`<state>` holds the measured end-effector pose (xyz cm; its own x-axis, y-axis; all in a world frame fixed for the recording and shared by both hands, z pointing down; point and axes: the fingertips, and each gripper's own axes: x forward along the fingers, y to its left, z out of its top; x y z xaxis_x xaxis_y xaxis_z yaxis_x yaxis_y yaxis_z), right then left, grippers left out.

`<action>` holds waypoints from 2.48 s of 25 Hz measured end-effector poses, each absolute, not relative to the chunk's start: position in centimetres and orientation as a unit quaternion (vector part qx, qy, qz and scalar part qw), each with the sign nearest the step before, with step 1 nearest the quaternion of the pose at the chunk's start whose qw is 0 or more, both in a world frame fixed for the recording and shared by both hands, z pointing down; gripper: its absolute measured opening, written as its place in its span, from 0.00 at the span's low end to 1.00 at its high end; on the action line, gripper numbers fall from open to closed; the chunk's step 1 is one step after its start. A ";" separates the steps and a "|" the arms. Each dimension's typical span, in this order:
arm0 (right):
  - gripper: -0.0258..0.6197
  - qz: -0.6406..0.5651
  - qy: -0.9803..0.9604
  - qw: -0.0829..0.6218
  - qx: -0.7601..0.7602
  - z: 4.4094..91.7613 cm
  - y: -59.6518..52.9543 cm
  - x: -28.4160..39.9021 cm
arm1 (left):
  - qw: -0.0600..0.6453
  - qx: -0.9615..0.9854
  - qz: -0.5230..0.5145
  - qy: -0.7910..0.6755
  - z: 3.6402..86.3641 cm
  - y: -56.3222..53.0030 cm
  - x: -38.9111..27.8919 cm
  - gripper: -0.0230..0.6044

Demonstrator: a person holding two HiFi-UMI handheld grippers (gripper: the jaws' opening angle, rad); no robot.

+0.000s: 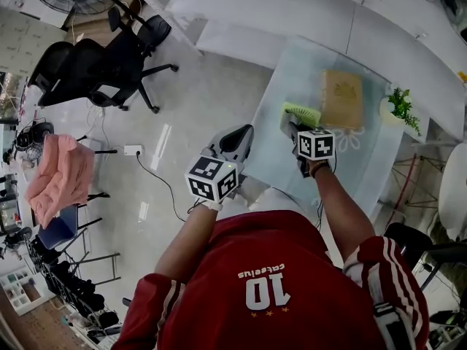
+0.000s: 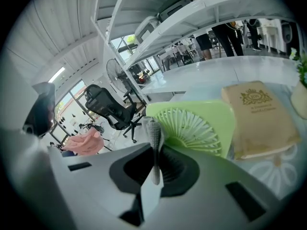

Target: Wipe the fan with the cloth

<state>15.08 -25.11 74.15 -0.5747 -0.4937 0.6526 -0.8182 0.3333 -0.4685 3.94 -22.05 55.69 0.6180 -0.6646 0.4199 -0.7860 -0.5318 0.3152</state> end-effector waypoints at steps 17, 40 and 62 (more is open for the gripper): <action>0.07 0.406 -0.772 0.198 0.448 74.4 -24.0 19.4 | 0.237 0.880 0.127 -0.391 55.4 -22.2 6.7 0.04; 0.07 0.413 -0.739 0.188 0.498 74.6 -21.2 26.0 | 0.233 0.896 0.131 -0.355 55.5 -21.1 10.5 0.04; 0.07 0.407 -0.753 0.196 0.479 74.3 -19.6 22.8 | 0.238 0.886 0.124 -0.377 55.8 -20.0 8.0 0.04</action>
